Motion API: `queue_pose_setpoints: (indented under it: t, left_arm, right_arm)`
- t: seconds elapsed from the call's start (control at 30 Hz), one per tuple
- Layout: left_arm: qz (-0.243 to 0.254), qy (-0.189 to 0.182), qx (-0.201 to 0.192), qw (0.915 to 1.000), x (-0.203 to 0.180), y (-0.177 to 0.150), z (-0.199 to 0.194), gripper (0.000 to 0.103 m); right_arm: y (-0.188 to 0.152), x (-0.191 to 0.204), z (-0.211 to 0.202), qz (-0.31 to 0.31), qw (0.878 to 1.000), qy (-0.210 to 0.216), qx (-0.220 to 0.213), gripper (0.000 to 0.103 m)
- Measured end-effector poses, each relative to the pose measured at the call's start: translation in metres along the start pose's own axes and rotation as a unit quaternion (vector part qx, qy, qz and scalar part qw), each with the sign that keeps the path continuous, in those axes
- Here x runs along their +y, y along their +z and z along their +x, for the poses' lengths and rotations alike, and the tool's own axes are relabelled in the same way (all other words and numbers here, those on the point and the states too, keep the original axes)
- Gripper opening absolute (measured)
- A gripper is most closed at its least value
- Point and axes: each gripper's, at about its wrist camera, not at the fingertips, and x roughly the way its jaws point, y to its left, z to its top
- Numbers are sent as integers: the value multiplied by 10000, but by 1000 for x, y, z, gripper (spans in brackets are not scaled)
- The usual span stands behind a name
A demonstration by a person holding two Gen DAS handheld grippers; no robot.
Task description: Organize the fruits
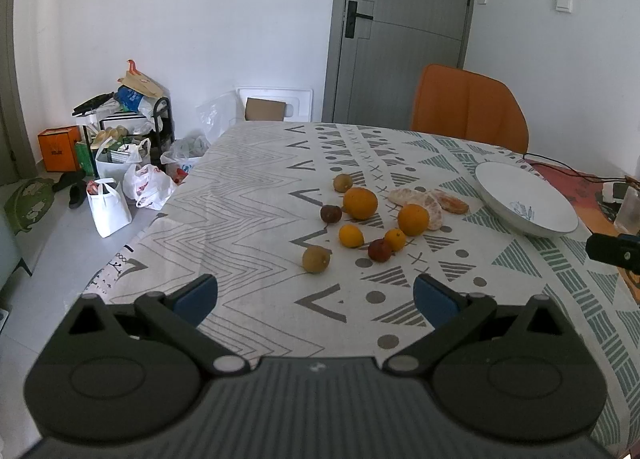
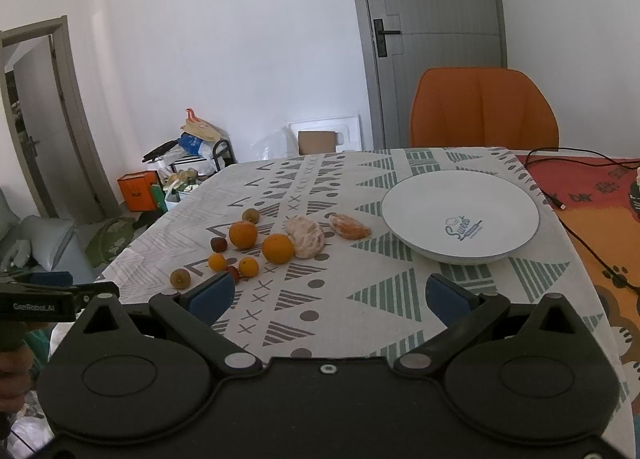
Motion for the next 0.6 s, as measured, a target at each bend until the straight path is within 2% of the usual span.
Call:
queue_pose_setpoints:
  t: [0.6]
  left_arm:
    - [-34, 83, 22, 10000, 9, 1, 2, 103]
  right_arm:
    - [-1, 1, 4, -27, 10000, 20, 26, 103]
